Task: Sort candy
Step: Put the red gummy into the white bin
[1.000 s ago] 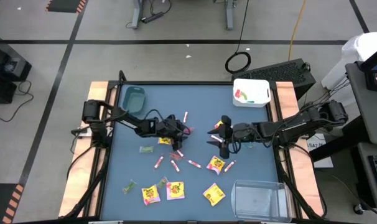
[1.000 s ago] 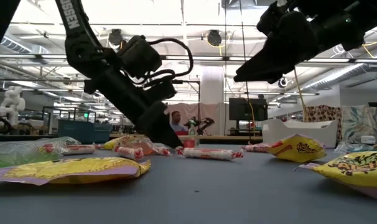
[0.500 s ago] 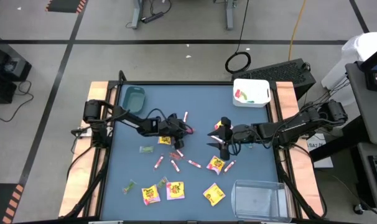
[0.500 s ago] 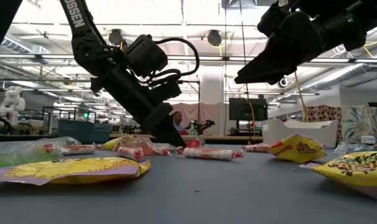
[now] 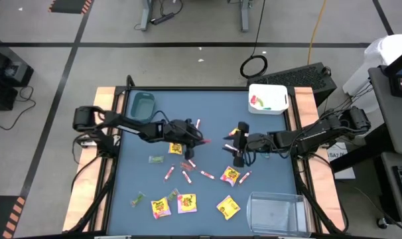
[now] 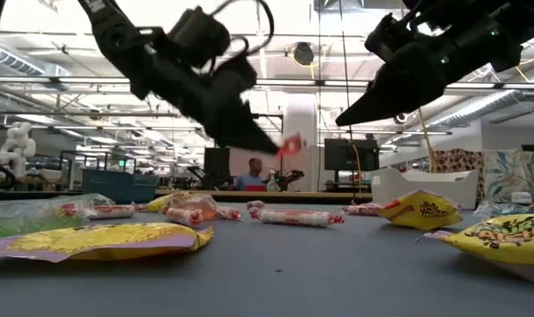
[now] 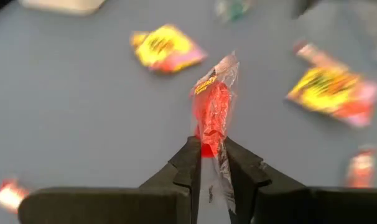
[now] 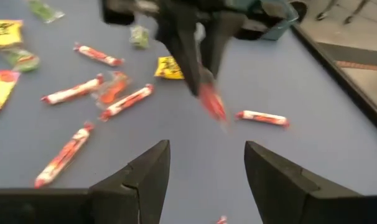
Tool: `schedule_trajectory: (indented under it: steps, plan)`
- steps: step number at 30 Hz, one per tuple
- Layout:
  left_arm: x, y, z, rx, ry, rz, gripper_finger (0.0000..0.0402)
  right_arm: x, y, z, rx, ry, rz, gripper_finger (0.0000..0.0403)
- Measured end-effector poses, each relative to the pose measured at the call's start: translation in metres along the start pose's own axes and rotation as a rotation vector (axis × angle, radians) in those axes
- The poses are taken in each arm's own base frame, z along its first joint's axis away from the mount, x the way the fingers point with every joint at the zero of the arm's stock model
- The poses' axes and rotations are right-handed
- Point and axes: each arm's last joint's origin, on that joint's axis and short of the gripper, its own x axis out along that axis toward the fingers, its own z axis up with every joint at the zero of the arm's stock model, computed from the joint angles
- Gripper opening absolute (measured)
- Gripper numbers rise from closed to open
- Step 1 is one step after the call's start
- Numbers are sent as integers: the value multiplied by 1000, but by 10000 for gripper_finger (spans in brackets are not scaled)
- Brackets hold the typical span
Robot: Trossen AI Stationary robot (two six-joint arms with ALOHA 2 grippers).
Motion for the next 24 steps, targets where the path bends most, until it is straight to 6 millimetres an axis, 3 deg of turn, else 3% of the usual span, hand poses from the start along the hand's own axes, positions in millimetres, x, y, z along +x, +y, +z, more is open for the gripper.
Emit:
schedule_trajectory:
  steps: [8, 24]
  plan:
    - [-12, -3, 13, 19, -44, -60, 56, 5, -2, 4, 22, -55, -25, 216]
    - [-13, -6, 12, -11, -36, -158, 56, 47, 7, -2, -46, -148, 34, 221]
